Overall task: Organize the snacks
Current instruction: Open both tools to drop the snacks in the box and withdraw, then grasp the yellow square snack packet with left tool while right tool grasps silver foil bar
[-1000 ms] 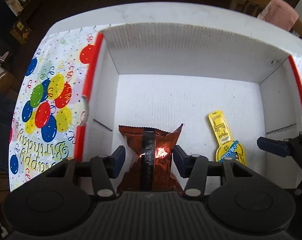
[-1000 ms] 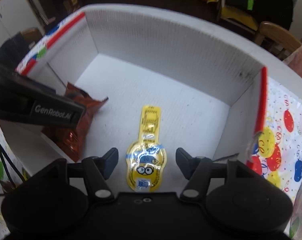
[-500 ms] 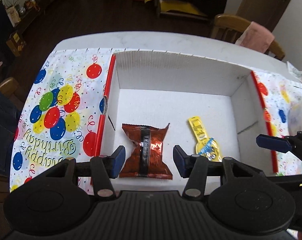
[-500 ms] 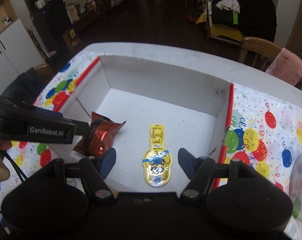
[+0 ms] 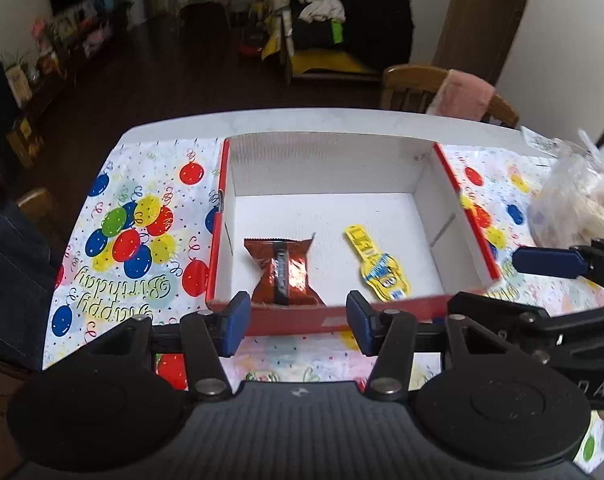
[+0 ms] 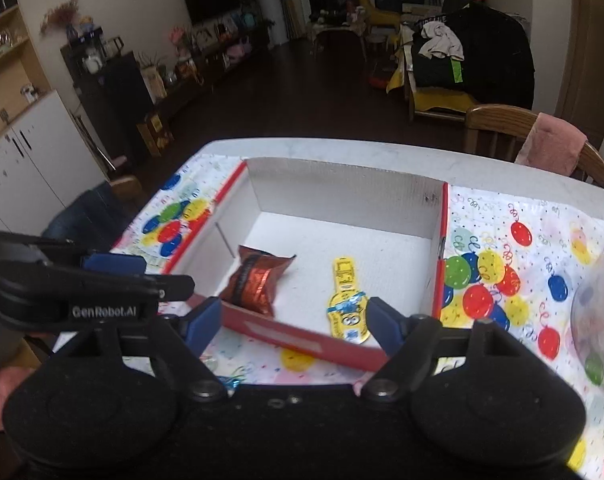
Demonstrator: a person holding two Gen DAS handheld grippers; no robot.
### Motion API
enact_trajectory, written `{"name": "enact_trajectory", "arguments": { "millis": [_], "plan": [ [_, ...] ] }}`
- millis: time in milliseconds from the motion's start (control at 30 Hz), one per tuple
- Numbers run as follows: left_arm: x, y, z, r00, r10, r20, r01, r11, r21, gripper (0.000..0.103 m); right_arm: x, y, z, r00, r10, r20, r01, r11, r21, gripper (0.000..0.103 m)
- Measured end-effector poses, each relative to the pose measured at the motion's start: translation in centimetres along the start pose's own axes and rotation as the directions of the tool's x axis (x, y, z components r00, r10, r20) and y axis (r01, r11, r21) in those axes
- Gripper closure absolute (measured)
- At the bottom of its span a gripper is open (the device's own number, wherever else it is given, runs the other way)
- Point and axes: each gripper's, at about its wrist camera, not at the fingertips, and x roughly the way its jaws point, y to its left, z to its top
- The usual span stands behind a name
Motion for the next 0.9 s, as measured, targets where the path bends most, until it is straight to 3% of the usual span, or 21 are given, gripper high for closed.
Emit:
{"name": "enact_trajectory", "arguments": {
  "millis": [500,667,900],
  "plan": [
    [-6.4,-0.7,-5.2,0.995,-0.037,0.092,0.03,0.997,0.073,0.042,-5.5,2.7,-4.9,0.995,0.031,0.1,-0.036,0.998,0.047,0.013],
    [-7.6,-0.2,-7.3,0.993,-0.035,0.115,0.027,0.997,0.066,0.033,-6.3,3.1,-6.8,0.993,0.034,0.113,-0.041,0.997,0.06,0.01],
    [-7.7,0.9,-10.3,0.996,-0.023,0.091,0.02,0.999,0.032,0.024,-6.3,2.7,-10.0,0.994,0.023,0.104,-0.034,0.994,0.107,0.003]
  ]
}}
